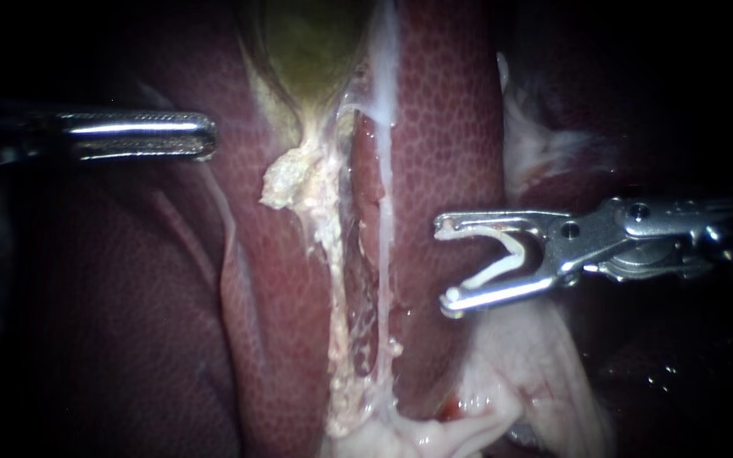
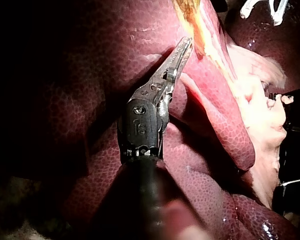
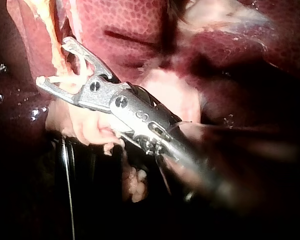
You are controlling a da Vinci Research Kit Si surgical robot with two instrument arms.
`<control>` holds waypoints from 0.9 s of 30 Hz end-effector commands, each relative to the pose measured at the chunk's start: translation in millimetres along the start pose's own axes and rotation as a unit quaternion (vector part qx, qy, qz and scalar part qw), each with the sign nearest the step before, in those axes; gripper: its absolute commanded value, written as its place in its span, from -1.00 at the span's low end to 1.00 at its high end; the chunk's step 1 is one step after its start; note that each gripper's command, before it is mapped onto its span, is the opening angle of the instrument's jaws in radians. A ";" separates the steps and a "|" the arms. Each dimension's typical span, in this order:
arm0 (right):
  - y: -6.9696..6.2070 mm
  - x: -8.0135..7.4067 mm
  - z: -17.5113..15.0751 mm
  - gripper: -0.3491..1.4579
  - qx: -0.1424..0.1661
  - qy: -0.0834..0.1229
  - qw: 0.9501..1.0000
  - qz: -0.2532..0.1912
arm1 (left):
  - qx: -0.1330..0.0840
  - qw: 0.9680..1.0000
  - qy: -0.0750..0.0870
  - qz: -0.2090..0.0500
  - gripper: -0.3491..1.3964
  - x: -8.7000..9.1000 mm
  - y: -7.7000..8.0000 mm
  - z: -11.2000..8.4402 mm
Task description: Grabbing gallbladder
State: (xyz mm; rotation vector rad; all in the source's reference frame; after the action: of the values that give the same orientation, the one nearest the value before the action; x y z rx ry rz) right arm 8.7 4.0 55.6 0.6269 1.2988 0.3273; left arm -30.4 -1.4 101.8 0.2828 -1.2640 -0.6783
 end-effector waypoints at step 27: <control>0.0 0.0 0.0 0.05 0.000 0.000 1.000 0.000 | 0.008 1.000 -0.006 0.006 -0.19 1.5 -2.0 3.3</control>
State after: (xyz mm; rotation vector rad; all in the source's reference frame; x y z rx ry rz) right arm 8.7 4.0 55.5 0.6272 1.2990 0.3268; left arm -34.1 -3.5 103.0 0.2841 -1.2836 -0.6586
